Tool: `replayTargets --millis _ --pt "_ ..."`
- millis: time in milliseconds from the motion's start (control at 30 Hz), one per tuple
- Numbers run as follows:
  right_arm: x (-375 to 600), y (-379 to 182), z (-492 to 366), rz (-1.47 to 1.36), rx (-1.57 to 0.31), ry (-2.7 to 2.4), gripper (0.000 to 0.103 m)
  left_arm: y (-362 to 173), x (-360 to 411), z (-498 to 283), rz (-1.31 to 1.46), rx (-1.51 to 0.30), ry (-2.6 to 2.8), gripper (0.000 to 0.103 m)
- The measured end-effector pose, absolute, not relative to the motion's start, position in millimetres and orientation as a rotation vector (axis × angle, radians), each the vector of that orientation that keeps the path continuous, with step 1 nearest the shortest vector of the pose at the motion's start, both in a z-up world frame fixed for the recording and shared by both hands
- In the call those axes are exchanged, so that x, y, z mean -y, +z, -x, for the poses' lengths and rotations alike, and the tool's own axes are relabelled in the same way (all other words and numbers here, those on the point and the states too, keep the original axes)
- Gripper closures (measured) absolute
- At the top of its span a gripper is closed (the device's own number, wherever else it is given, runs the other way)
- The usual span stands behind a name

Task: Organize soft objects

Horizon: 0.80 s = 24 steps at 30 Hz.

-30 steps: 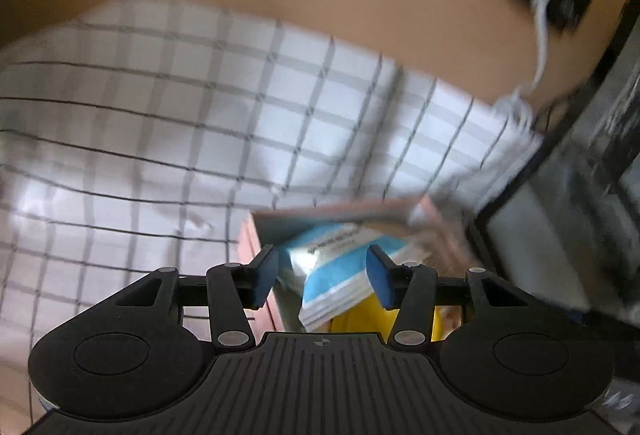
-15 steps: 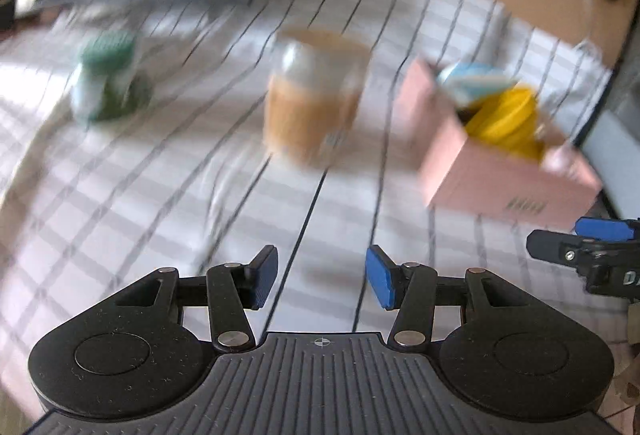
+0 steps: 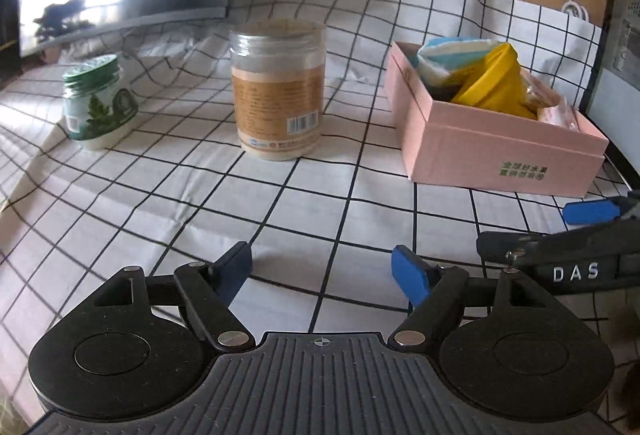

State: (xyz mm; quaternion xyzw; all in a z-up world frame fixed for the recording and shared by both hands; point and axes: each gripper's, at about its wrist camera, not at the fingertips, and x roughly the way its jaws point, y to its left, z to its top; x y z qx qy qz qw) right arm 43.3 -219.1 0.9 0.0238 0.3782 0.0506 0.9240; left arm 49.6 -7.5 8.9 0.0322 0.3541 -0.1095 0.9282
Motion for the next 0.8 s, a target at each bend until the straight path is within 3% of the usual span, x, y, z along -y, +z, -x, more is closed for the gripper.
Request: replayTargets --millis 300,800 --pt "224 -5 -29 -0.056 -0.681 0.103 0.000 9 14 -48 -0.071 -0.723 -0.169 0.022" --pt "223 -4 -29 -0.057 -0.678 0.099 0.000 9 12 -48 -0.072 -0.720 -0.173 0.022"
